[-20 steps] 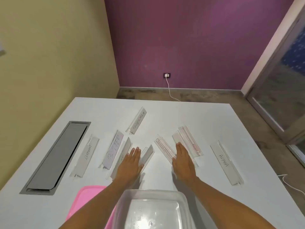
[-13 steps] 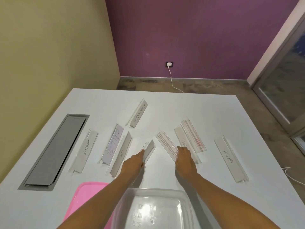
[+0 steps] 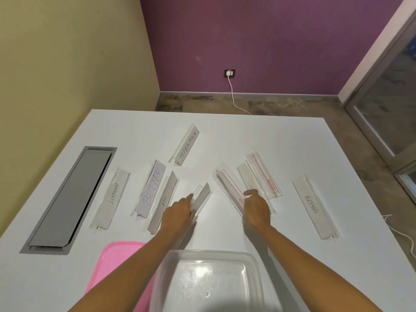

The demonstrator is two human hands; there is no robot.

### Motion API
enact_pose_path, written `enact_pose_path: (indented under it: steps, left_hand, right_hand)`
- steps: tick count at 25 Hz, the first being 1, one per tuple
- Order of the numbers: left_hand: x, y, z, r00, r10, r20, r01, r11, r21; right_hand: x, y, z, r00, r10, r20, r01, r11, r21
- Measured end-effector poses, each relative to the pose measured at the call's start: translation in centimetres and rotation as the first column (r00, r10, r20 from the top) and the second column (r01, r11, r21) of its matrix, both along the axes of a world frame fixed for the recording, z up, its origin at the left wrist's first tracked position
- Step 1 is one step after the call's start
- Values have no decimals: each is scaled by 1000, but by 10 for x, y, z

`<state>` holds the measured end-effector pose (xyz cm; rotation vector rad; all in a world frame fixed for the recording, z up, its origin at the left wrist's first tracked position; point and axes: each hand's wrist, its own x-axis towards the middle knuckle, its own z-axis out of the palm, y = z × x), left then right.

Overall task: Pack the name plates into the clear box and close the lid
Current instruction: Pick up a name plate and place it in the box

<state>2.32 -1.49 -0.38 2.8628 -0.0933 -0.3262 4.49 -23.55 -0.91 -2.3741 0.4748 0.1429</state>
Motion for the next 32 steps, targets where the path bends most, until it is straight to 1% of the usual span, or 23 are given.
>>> enact_pose_path:
  steps: [1,3,4,5,6,7,8,9,11,13,14,15,16,18,21,22,25,26,28,30,32]
  left_hand:
    - [1,2,2,999,-3,52,4,1000,-25]
    - [3,5,5,992,5,129,10,993,-120]
    - [5,7,7,990,14,138,14,981,-196]
    - [6,7,11,992,36,122,2,955,-296]
    - [7,6,16,993,75,89,-32,910,-413]
    - [8,4,22,991,124,47,-81,849,-521]
    - [8,2,27,984,176,5,-137,783,-607]
    - [7,0,33,975,220,-42,-191,717,-671]
    - [4,-2,45,952,272,-143,-282,591,-756]
    - [-3,-1,56,934,294,-204,-325,460,-826]
    - [-8,0,62,929,300,-215,-326,393,-860]
    - [-14,2,68,926,308,-218,-321,342,-883]
    - [-20,5,73,925,319,-209,-314,326,-892]
    - [-35,11,80,924,337,-182,-309,373,-875]
    - [-64,21,78,916,376,-141,-319,467,-825]
    - [-76,23,76,903,408,-134,-337,479,-810]
    - [-113,34,61,828,538,-156,-451,476,-755]
    - [-123,38,55,813,560,-158,-487,507,-711]
    - [-141,45,44,816,541,-204,-537,579,-614]
    - [-153,47,39,828,496,-263,-545,601,-584]
    - [-159,46,37,852,463,-246,-512,637,-576]
  right_hand:
    - [1,-4,6,999,-28,-20,28,999,26]
    - [2,-11,18,994,-30,-108,38,997,73]
    - [1,-14,26,986,-44,-160,69,986,152]
    - [-1,-16,34,976,-57,-212,116,954,277]
    - [-5,-18,43,964,-60,-258,164,901,401]
    - [-11,-21,52,955,-39,-294,185,853,488]
    - [-17,-24,59,948,5,-319,177,824,539]
    - [-24,-26,63,940,60,-336,156,801,578]
    - [-38,-30,68,923,194,-331,92,724,683]
    - [-50,-33,72,901,332,-280,-16,669,743]
    - [-57,-34,75,882,399,-249,-86,657,749]
    - [-63,-35,77,865,449,-223,-152,659,737]
    - [-69,-35,79,854,478,-206,-206,673,710]
    - [-79,-34,80,834,523,-176,-296,694,657]
    - [-95,-31,77,812,570,-125,-370,669,644]
    - [-100,-30,75,808,577,-117,-406,689,600]
    - [-116,-28,69,788,603,-124,-521,760,388]
    - [-123,-26,69,772,621,-137,-553,762,336]
    - [-135,-22,68,715,675,-181,-638,736,226]
    - [-147,-14,62,655,727,-209,-724,682,104]
    - [-155,-3,53,617,756,-218,-772,635,16]
